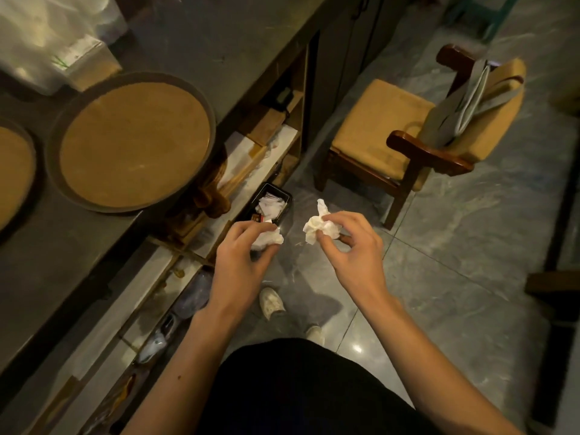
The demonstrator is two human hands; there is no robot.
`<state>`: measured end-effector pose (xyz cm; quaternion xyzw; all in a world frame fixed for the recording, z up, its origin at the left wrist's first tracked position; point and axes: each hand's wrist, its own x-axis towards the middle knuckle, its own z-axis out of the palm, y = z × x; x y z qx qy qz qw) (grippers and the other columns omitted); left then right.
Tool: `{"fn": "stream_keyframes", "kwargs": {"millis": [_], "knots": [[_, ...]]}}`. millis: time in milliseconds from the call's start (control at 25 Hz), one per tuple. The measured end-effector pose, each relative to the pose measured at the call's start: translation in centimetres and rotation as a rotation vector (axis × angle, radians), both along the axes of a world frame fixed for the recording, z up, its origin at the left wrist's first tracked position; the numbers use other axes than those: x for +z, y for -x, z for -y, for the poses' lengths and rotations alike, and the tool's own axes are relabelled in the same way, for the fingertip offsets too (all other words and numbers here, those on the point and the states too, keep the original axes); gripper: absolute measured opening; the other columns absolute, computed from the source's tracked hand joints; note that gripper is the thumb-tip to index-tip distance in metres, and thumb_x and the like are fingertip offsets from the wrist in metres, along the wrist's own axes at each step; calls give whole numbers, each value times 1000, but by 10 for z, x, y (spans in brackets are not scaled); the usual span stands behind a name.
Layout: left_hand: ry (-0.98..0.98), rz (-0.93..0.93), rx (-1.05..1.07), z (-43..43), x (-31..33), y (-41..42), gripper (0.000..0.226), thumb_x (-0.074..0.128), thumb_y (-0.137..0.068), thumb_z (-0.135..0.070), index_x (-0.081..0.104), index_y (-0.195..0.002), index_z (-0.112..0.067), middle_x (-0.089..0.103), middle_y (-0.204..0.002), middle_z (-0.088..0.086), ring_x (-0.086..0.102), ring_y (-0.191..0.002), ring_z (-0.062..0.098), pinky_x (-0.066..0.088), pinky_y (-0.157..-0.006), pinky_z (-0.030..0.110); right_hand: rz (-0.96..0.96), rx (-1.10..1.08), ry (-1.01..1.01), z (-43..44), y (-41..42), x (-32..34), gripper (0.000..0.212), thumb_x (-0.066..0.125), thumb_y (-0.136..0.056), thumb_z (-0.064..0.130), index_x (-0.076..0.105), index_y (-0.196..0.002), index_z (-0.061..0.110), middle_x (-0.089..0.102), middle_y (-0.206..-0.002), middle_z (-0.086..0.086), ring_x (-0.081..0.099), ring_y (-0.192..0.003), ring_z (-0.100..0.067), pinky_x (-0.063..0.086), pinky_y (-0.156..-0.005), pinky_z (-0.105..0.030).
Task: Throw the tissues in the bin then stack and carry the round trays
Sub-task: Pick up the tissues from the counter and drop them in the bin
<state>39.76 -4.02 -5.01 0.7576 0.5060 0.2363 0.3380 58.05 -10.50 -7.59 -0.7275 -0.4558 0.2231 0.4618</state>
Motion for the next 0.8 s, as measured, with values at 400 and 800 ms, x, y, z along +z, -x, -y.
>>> {"fn": "stream_keyframes", "kwargs": {"millis": [400, 800], "knots": [[185, 125, 88, -68, -38, -7, 38, 73, -83, -22, 63, -120, -23, 63, -117, -4, 56, -104, 2, 45, -85, 12, 20, 91, 165, -62, -9, -26, 22, 71, -85, 15, 70, -106, 19, 59, -106, 9, 58, -101, -5, 54, -84, -33], [325, -50, 258, -119, -88, -89, 32, 71, -84, -21, 64, -116, -22, 65, -120, -2, 59, -112, 12, 51, -93, 36, -93, 284, 290, -149, -101, -98, 26, 69, -87, 16, 68, -112, 19, 62, -106, 7, 58, -93, -2, 51, -81, -21]]}}
